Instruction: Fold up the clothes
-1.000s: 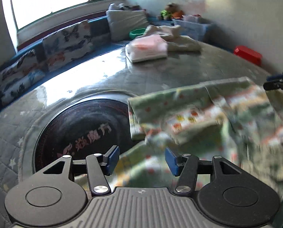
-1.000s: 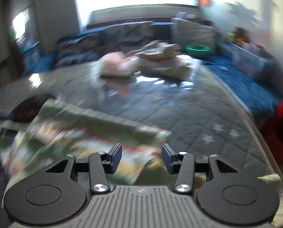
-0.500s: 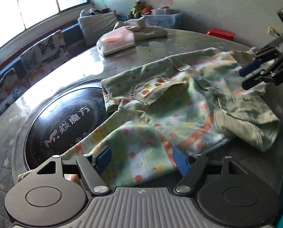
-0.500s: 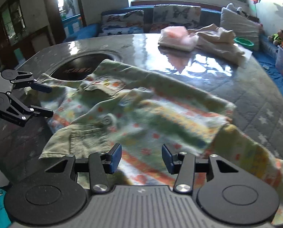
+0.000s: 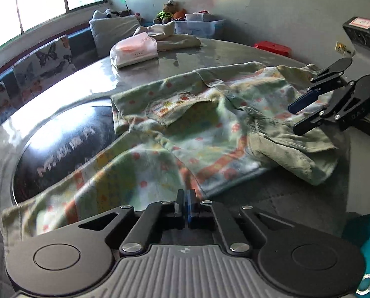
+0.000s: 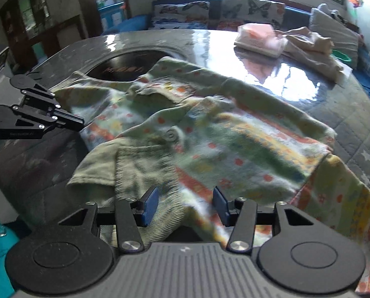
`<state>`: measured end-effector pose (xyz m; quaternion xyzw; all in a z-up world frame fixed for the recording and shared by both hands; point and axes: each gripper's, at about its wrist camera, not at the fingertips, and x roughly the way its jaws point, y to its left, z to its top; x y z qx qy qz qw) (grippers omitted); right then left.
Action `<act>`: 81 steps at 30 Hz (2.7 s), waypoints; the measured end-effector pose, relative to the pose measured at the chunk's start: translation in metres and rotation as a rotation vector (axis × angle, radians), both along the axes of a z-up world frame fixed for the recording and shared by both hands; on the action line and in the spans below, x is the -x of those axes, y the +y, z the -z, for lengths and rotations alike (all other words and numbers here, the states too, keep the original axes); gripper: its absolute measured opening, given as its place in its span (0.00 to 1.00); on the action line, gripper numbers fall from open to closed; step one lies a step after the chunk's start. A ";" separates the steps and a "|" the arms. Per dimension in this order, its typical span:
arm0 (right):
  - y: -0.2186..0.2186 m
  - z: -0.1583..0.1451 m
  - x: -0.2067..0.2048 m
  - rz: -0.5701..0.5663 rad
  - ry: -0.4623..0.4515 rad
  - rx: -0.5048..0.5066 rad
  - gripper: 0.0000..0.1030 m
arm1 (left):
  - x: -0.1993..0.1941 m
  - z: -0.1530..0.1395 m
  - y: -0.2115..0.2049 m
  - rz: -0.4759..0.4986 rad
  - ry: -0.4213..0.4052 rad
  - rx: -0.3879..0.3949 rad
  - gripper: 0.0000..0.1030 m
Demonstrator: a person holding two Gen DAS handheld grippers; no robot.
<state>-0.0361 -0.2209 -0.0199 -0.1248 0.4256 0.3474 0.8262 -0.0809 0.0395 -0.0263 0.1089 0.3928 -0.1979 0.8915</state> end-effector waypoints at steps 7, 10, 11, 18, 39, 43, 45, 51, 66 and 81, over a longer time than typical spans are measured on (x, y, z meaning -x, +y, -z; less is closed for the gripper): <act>0.003 -0.013 0.008 0.001 -0.019 -0.029 0.47 | 0.021 -0.024 0.041 -0.186 -0.080 -0.005 0.19; 0.014 -0.028 0.014 -0.052 -0.063 -0.059 0.47 | 0.021 -0.036 0.073 -0.362 -0.148 -0.038 0.31; 0.020 -0.032 0.015 -0.078 -0.070 -0.067 0.46 | 0.018 -0.038 0.084 -0.433 -0.157 -0.056 0.35; 0.095 -0.028 0.027 -0.305 -0.089 -0.048 0.40 | -0.008 -0.015 0.133 -0.662 -0.070 -0.127 0.51; 0.169 -0.010 0.052 -0.500 -0.062 0.009 0.02 | 0.026 -0.016 0.165 -0.758 -0.122 -0.121 0.04; 0.183 -0.015 0.069 -0.621 -0.002 -0.057 0.01 | 0.059 -0.025 0.186 -0.850 -0.139 -0.142 0.04; 0.190 -0.016 0.079 -0.676 0.019 -0.080 0.01 | 0.074 -0.025 0.196 -0.892 -0.129 -0.152 0.04; 0.182 -0.029 0.071 -0.627 0.015 -0.134 0.10 | 0.103 -0.014 0.220 -0.972 -0.055 -0.177 0.05; 0.061 -0.026 -0.087 0.057 -0.085 -0.156 0.40 | 0.046 -0.049 0.181 -0.808 -0.142 -0.045 0.49; 0.044 0.010 -0.125 0.149 -0.001 -0.164 0.46 | -0.075 -0.020 0.127 -0.566 -0.077 0.043 0.65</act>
